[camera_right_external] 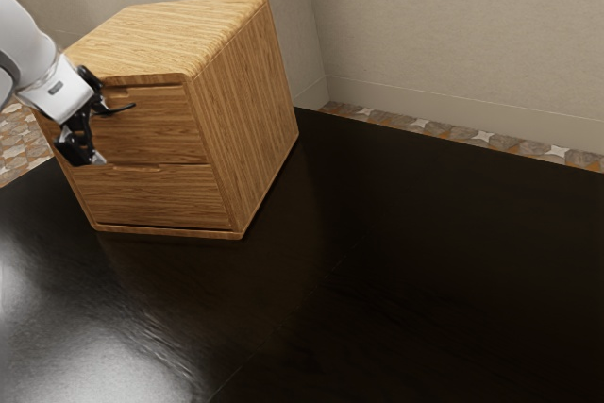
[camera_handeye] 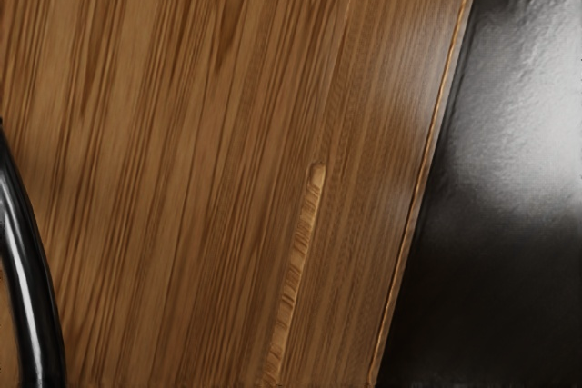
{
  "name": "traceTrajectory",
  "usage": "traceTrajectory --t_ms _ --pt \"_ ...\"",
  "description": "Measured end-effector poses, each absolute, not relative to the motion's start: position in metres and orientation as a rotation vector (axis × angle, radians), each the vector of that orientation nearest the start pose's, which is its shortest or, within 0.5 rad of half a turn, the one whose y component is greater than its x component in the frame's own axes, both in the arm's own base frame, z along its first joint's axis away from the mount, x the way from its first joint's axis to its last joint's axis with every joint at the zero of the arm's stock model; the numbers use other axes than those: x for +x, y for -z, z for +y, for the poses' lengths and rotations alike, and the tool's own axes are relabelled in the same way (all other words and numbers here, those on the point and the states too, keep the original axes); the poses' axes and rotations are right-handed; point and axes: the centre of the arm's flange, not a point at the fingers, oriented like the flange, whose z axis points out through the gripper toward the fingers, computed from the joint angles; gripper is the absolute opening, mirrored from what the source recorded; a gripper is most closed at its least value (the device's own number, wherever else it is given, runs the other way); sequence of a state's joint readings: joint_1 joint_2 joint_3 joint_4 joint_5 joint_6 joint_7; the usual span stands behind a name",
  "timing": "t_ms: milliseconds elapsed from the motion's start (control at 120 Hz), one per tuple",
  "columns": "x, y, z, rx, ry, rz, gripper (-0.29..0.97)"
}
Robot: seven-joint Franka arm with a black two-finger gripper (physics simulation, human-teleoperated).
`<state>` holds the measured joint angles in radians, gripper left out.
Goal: Pull the drawer handle with one arm to open the drawer
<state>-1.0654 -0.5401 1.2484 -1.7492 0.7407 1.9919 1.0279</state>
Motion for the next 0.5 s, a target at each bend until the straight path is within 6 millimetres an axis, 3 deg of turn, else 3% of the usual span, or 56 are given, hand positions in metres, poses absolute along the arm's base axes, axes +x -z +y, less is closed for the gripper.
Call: traceTrajectory --t_ms 500 --pt "0.467 -0.631 0.282 -2.418 0.285 1.199 0.70"
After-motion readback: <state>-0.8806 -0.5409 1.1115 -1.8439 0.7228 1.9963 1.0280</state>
